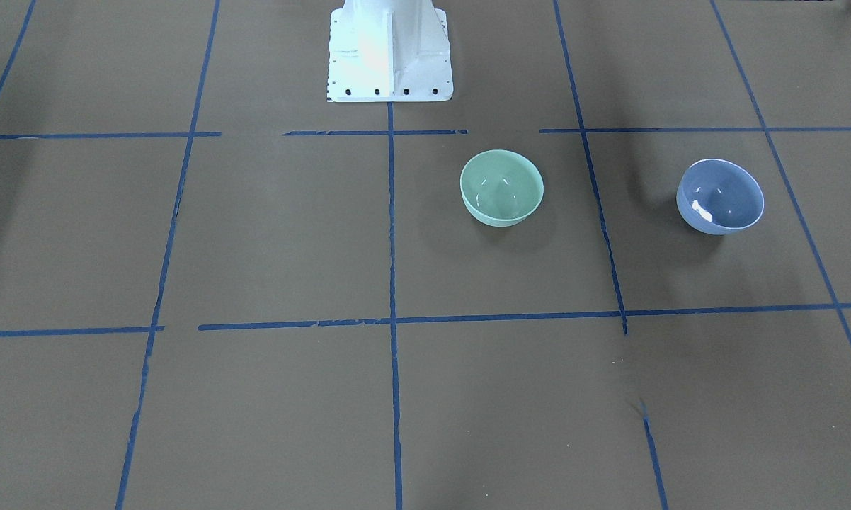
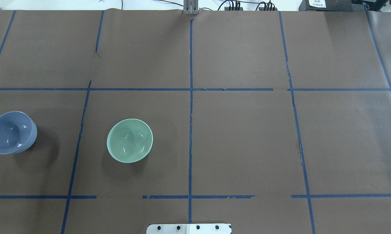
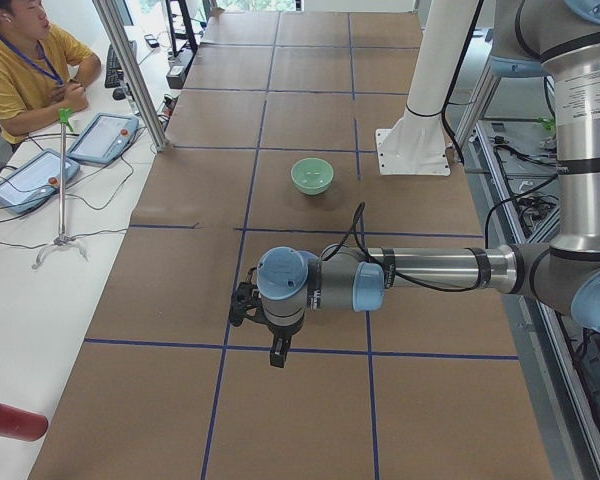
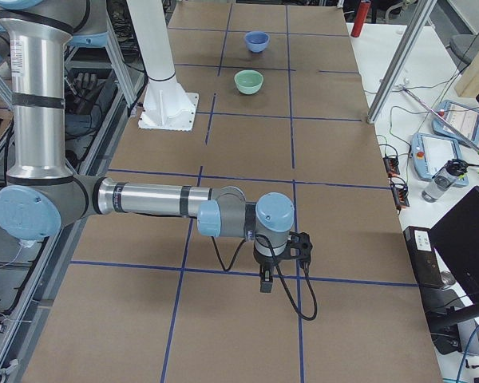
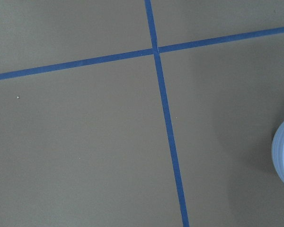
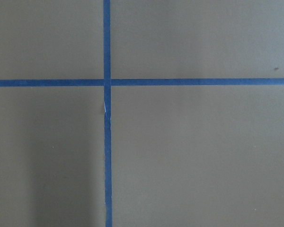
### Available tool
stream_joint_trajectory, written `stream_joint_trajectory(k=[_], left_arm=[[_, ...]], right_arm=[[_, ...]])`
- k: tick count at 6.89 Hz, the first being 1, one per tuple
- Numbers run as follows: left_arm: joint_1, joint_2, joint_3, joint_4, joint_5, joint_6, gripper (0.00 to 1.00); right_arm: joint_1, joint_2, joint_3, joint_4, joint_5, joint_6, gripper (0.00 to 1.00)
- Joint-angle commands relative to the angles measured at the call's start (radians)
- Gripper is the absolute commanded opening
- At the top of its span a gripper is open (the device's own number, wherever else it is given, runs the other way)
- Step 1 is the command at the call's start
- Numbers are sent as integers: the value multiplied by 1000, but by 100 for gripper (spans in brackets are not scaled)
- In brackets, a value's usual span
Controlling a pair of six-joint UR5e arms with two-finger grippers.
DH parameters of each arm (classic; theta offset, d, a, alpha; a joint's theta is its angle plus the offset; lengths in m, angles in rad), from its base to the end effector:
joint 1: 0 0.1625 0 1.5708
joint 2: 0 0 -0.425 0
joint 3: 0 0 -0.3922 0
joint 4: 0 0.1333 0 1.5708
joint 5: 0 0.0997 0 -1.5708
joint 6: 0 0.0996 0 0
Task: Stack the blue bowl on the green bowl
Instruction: 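Move the left gripper toward the light blue bowl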
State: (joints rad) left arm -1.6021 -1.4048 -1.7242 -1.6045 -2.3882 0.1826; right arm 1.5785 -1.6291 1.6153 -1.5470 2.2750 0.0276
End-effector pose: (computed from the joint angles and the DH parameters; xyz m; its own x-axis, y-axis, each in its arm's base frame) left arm -0.0739 -0.4210 0.6526 0.6786 0.1755 -0.7133 -0.0935 0.9838 0.1532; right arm 0.0724 -0.4673 0.6671 0.7617 0.0270 0.6474 -0.0287 0.9996 -0.0079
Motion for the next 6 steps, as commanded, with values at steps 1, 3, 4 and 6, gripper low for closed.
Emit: stream_joint_trajectory(k=[1, 3, 4, 6], left_arm=[[1, 0, 0, 2, 0, 1, 100], [2, -2, 11, 2, 3, 0, 100], [5, -16, -1, 2, -2, 3, 100], [99, -14, -12, -46, -3, -32, 100]], right_arm=[[0, 0, 0, 1, 0, 0, 100], [0, 0, 0, -1, 0, 0, 100], [0, 0, 0, 1, 1, 0, 100], [0, 0, 0, -1, 0, 0, 100]])
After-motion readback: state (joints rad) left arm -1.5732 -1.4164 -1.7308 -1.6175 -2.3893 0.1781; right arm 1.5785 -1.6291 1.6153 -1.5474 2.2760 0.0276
